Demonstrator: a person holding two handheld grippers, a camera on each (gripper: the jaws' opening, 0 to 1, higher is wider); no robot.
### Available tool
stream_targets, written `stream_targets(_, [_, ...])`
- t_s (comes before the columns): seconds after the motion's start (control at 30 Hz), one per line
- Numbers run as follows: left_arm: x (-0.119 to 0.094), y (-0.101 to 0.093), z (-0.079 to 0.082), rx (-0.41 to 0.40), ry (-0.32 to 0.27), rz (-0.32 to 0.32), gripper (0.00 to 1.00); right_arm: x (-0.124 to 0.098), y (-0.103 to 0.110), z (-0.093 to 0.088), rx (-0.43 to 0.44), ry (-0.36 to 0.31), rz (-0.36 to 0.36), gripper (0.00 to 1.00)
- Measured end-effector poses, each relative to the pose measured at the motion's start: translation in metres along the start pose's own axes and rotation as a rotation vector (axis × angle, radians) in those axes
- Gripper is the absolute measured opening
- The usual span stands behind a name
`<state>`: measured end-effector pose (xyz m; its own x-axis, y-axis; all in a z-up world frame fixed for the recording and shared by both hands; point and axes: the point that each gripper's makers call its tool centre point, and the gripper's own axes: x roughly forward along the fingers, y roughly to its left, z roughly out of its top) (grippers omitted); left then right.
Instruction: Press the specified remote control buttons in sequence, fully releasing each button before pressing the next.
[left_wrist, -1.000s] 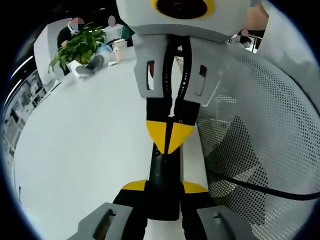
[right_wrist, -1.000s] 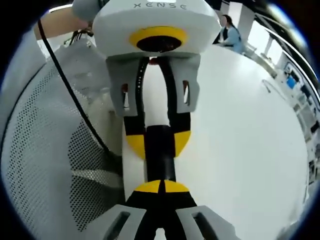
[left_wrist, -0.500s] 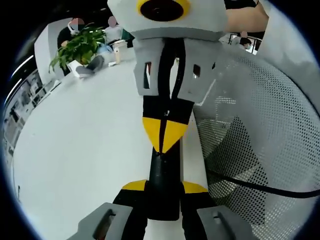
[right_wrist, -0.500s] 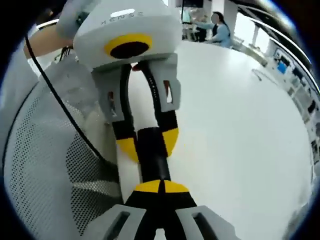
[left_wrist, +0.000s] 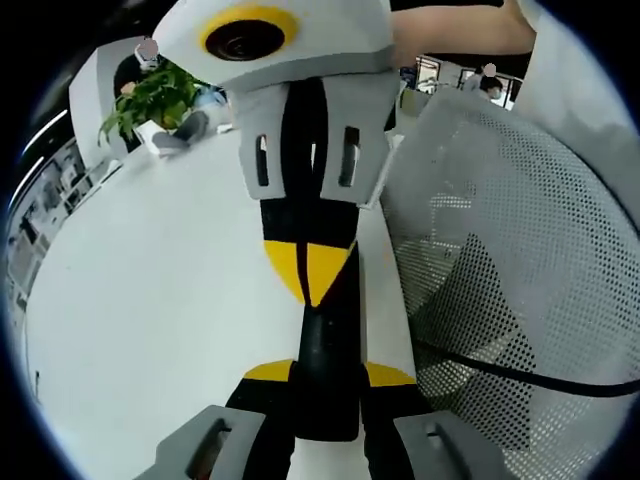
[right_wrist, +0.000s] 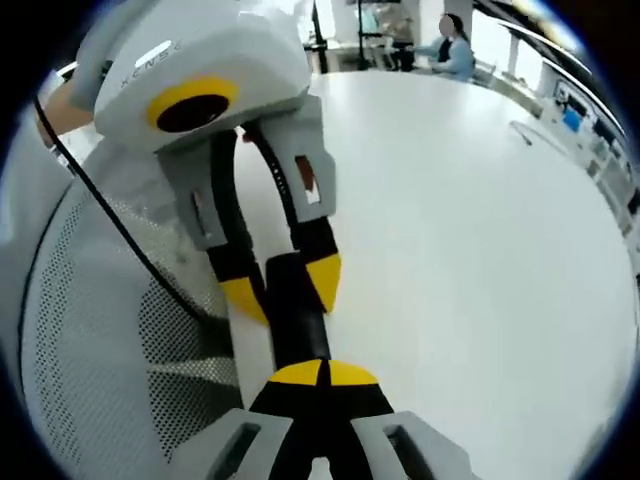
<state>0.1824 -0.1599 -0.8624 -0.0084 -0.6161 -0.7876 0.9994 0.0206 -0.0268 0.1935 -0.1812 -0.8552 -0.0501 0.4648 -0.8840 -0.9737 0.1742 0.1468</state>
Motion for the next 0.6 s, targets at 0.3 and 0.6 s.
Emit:
stream_targets(0.3, [0.0,0.0003,-0.0005,0.004,-0.004,0.004,0.23,0.0047,-0.0015,0.0023,0.005,0.058,0.027,0.0])
stream_targets(0.6, [-0.0002,0.0006,-0.0002,0.01,-0.002,0.003,0.23,0.0058,-0.0033,0.0014,0.084,0.131,0.035,0.0])
